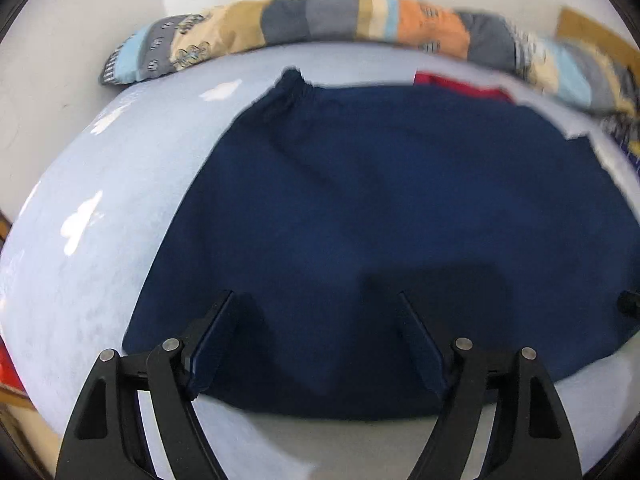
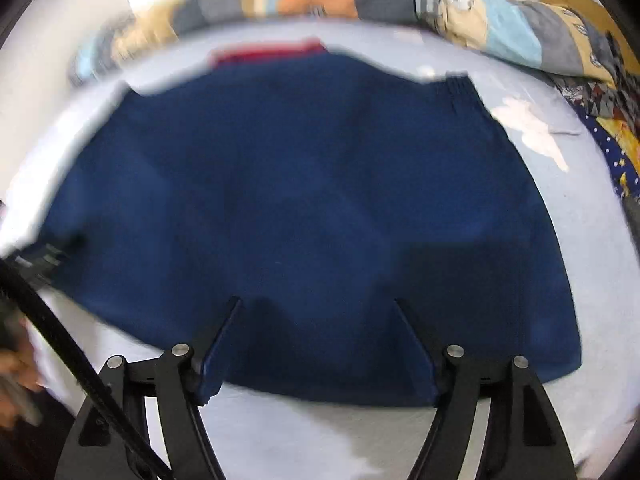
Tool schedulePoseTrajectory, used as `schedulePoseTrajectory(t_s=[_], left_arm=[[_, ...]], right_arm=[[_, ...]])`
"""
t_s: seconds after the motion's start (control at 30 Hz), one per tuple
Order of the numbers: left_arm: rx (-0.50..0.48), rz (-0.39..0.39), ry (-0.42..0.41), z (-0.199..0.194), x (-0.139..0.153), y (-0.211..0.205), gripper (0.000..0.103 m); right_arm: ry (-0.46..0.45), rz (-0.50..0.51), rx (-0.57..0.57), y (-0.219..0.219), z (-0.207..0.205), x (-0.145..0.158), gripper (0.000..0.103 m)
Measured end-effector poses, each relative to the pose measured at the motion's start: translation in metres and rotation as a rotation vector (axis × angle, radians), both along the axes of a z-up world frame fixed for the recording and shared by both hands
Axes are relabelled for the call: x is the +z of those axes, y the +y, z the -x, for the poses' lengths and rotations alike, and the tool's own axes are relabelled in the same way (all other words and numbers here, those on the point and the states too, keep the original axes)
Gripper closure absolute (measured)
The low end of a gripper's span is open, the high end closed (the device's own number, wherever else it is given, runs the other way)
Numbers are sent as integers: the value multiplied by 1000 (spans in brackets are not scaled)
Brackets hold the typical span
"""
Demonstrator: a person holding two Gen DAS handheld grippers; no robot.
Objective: Fold large clothes
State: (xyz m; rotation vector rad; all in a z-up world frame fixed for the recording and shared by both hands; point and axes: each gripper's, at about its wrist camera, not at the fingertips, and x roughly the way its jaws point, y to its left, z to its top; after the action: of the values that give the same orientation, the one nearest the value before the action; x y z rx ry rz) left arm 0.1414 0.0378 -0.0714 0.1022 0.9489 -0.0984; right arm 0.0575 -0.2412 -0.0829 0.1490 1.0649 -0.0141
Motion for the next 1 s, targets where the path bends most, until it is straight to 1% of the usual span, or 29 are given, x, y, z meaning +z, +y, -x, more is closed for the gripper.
schedulePoseTrajectory(t_s=[0.03, 0.1, 0.17, 0.2, 0.3, 0.43, 0.47, 0.77, 1.0], left_arm=[[-6, 15, -18, 9, 5, -3, 24], [-21, 30, -53, 21, 12, -10, 24], [-41, 21, -89, 32, 15, -22, 24], [-50, 24, -91, 32, 16, -25, 24], [-72, 13, -72, 34, 7, -35, 24], [-73, 0, -30, 27, -10, -40, 24], [-70, 2, -29, 27, -11, -40, 24], [-86, -39, -47, 27, -14, -54, 23], [-84, -39, -49, 24, -15, -57, 23]], right_arm=[[-34, -1, 16, 6, 7, 8, 24], [-73, 39, 58, 20, 16, 15, 24], [-76, 42, 68, 30, 14, 12, 24], [-61, 42, 79, 33, 11, 6, 24], [-13, 62, 92, 32, 0, -13, 24], [9, -9, 42, 23, -2, -27, 14], [15, -29, 35, 22, -2, -29, 13], [23, -17, 30, 28, -2, -31, 10], [31, -23, 25, 28, -3, -32, 7]])
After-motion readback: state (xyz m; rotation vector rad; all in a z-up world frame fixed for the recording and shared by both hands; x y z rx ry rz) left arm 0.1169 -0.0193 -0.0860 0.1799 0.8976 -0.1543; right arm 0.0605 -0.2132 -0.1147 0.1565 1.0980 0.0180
